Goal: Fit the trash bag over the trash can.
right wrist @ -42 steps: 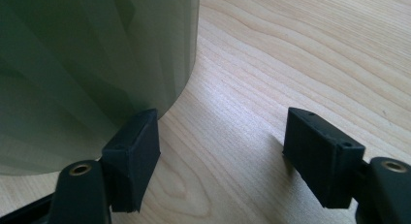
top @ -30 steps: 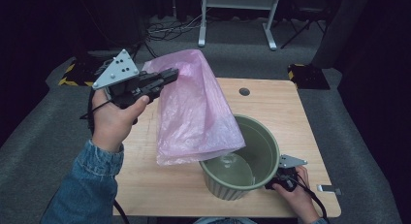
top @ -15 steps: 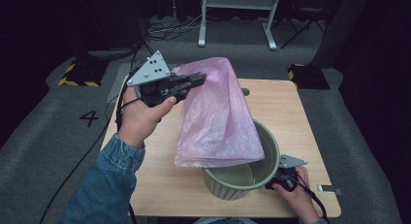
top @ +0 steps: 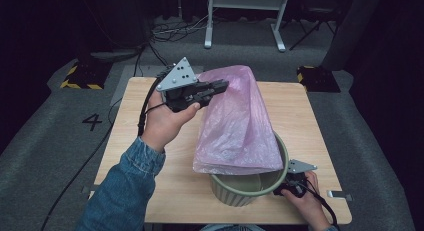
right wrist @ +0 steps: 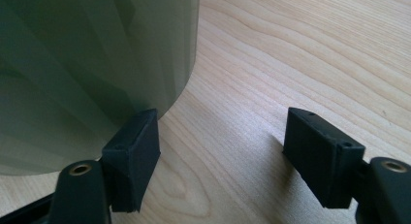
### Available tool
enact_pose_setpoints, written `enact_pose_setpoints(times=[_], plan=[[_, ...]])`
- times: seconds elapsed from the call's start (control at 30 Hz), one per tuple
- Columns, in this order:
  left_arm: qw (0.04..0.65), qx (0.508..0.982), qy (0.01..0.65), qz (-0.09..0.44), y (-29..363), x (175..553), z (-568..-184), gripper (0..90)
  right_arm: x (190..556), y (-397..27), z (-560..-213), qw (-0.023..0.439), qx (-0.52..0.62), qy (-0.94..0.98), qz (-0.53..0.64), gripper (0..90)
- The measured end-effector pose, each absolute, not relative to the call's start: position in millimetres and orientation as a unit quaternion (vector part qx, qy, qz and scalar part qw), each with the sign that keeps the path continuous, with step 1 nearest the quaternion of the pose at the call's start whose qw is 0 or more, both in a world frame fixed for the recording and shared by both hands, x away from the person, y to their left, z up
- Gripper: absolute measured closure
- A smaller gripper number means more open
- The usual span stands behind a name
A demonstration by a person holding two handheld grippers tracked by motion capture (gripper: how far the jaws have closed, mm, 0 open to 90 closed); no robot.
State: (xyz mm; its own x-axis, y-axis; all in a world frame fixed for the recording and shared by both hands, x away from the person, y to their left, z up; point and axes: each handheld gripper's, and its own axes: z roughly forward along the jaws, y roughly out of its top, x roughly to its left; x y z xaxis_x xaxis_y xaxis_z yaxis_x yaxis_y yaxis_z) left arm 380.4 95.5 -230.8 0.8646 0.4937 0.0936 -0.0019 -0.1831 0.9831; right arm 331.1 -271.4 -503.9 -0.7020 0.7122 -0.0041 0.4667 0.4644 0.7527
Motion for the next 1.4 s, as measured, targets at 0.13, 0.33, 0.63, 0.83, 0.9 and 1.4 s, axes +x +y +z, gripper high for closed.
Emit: enact_pose_setpoints(times=[0.13, 0.33, 0.63, 0.83, 0.9, 1.4], plan=[[0.612, 0.748, 0.165, 0.200, 88.5, 383.7, -237.8, 88.3, 331.1, -271.4, -503.9, 0.161, 0.351, 0.840, 0.381, 29.2], [0.605, 0.752, 0.162, 0.204, 79.4, 388.6, -247.1, 88.3, 331.1, -271.4, -503.9, 0.161, 0.351, 0.840, 0.380, 29.2], [0.596, 0.766, 0.150, 0.186, 61.9, 391.1, -266.2, 86.8, 331.1, -271.4, -503.9, 0.161, 0.351, 0.840, 0.380, 29.2], [0.598, 0.770, 0.141, 0.170, 55.6, 383.5, -280.4, 86.1, 331.0, -271.4, -503.9, 0.161, 0.351, 0.840, 0.380, 29.2], [0.596, 0.774, 0.137, 0.165, 54.3, 379.9, -286.4, 85.7, 331.0, -271.4, -503.9, 0.161, 0.351, 0.840, 0.381, 29.2], [0.555, 0.806, 0.133, 0.158, 62.9, 365.2, -318.8, 86.8, 331.1, -271.4, -503.9, 0.161, 0.351, 0.840, 0.381, 29.2]])
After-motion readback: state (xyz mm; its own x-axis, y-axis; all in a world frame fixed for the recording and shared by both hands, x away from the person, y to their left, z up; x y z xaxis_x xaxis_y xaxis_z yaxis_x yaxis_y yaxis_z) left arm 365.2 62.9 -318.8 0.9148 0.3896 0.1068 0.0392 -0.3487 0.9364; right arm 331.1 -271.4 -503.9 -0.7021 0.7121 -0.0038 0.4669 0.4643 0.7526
